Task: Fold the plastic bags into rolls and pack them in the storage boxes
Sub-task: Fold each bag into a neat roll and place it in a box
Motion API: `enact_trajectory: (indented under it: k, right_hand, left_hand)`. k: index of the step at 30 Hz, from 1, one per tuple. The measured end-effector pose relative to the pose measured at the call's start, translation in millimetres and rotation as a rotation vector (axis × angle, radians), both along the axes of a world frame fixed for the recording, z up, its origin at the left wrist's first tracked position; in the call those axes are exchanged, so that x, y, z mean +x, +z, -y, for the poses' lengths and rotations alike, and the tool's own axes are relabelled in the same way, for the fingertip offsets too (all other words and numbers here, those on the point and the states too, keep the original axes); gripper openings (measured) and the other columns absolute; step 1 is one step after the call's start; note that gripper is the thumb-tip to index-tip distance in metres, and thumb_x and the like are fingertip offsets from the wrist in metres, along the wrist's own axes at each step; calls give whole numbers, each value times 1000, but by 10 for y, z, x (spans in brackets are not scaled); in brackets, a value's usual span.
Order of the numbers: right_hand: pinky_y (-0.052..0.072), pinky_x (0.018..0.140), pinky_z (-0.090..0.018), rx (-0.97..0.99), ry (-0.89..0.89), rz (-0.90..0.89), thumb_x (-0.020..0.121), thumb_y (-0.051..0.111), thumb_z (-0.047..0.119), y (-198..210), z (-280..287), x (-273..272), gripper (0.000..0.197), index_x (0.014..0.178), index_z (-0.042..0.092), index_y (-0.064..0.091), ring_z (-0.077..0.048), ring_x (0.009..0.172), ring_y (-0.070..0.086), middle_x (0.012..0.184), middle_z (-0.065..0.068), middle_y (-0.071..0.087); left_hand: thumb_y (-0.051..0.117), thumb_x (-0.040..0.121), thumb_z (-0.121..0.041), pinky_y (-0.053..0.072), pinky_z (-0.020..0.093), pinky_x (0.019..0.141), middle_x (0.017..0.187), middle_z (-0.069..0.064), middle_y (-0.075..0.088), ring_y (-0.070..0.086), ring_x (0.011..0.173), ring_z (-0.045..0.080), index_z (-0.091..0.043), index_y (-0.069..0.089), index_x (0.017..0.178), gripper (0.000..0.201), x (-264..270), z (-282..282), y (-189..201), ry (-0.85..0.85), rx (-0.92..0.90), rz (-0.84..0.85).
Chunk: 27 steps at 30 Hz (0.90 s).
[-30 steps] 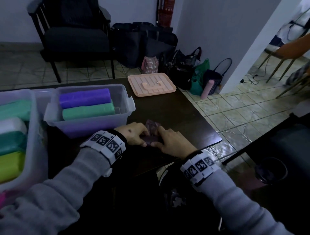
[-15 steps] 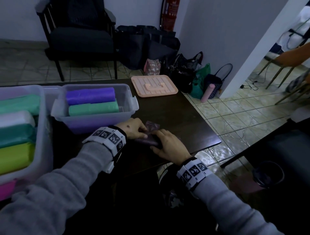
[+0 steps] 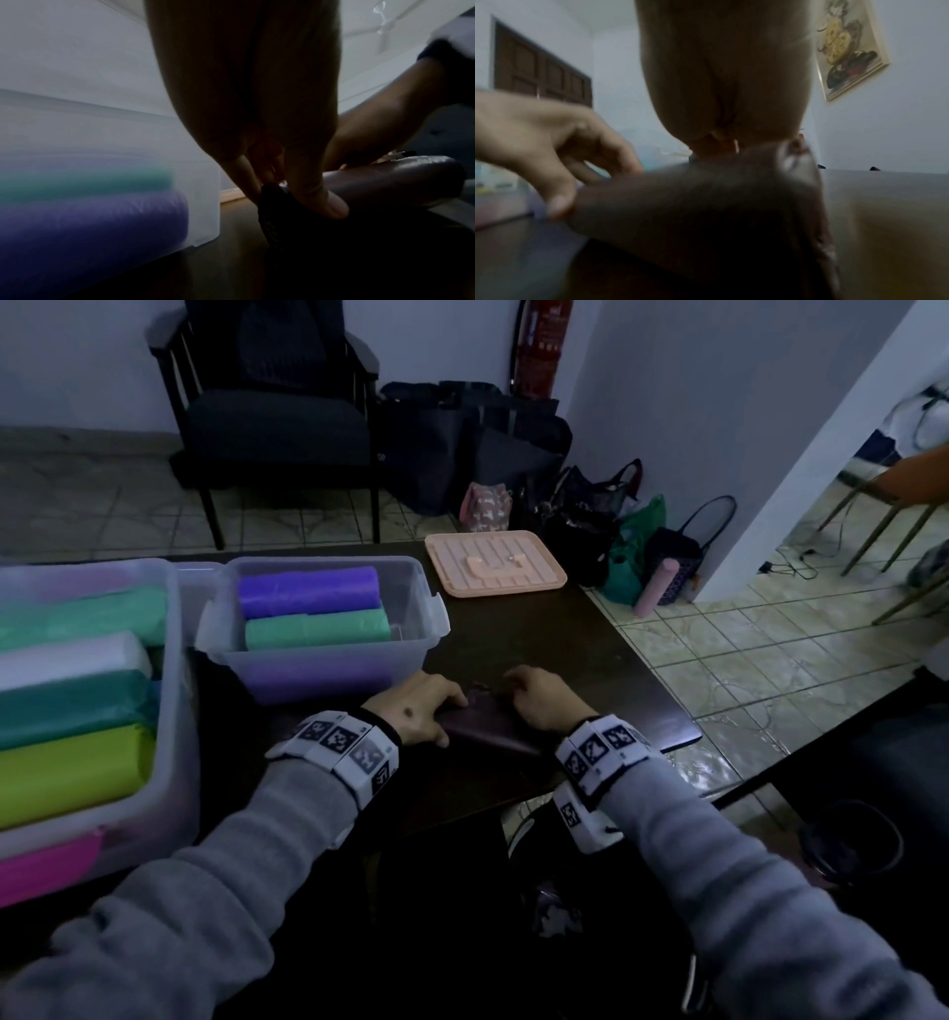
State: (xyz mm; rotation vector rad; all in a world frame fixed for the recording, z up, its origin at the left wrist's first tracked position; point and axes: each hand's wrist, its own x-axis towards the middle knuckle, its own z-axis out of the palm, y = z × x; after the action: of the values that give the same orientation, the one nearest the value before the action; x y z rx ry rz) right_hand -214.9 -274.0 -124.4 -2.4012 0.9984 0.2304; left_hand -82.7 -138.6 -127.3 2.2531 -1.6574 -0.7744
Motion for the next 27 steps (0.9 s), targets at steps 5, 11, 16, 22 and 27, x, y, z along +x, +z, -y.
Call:
enact_trajectory:
  k: [5,11,16,22,27]
  right_hand:
    - [34,106,-43,-57,35,-161,96,29,20,-234,26,213,40,126,13,55,-36,126,41,138,-15,46]
    - [36,87,-27,80,132,-13,102,30,22,3,-184,74,33,113,11,59,-19,103,52,121,-12,58]
    - [40,88,-29,-7,263,-43,90,56,44,95,-458,-126,50,128,13,50,-23,111,52,121,-9,56]
    - [37,104,-33,-126,287,4,89,61,21,58,-677,-172,54,138,12,40,-25,116,48,130,-8,38]
    - [38,97,-29,-58,325,9,88,62,24,413,-712,21,48,134,18,47,-18,107,50,109,3,38]
  left_hand:
    - [76,73,-12,41,30,98,125,5,57,53,114,18,-21,55,129,61,10,-18,-3,-1,0,-16]
    - [71,79,-9,37,24,95,126,6,58,53,117,19,-17,52,133,57,-13,-11,85,-25,21,-22]
    - [68,82,-12,38,28,102,128,4,58,53,119,18,-19,51,133,54,0,-35,119,-2,59,-68]
    - [63,87,-29,32,23,100,132,-1,56,50,123,14,-19,53,133,48,4,-279,129,151,-29,-170]
    - [40,97,-42,41,29,90,102,13,68,61,101,25,-6,67,97,46,87,-691,20,657,-438,-213]
